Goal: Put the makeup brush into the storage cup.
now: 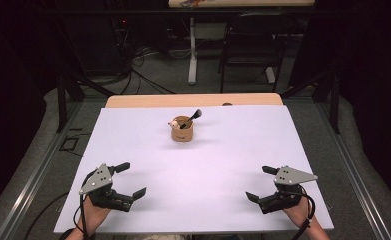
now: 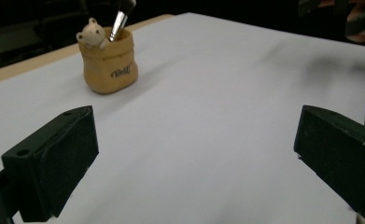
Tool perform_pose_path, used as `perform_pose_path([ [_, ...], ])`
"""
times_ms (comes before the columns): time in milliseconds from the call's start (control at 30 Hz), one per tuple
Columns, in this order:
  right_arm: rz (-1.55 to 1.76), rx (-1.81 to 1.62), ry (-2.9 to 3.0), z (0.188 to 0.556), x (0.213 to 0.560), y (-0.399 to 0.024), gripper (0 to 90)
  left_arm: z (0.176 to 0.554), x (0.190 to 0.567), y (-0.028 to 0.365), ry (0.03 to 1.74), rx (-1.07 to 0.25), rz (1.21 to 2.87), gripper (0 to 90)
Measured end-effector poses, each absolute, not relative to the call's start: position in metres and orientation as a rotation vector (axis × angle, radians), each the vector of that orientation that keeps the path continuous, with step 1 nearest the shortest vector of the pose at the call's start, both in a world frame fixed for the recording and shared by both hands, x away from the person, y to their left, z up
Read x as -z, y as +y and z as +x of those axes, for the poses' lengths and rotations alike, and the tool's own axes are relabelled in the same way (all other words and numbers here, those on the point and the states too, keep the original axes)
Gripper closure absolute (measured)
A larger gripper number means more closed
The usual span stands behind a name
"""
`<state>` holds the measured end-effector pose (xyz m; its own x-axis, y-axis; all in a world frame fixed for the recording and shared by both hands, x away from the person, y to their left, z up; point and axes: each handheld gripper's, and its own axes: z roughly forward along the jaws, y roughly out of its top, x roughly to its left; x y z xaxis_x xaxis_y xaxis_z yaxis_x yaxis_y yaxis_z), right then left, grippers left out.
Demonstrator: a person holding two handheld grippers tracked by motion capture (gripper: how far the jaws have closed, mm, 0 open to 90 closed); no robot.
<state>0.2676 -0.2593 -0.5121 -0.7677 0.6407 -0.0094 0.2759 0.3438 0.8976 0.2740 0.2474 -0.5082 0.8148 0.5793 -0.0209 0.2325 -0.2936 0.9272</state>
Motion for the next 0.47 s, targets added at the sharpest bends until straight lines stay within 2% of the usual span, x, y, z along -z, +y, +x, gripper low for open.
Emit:
perform_pose_path([
  [467,0.822,-1.366,2.285,0.2698,0.5151,-0.2584,0.0,0.2766,0.5125,0.2430,0.621,-0.370,1.917,0.0],
])
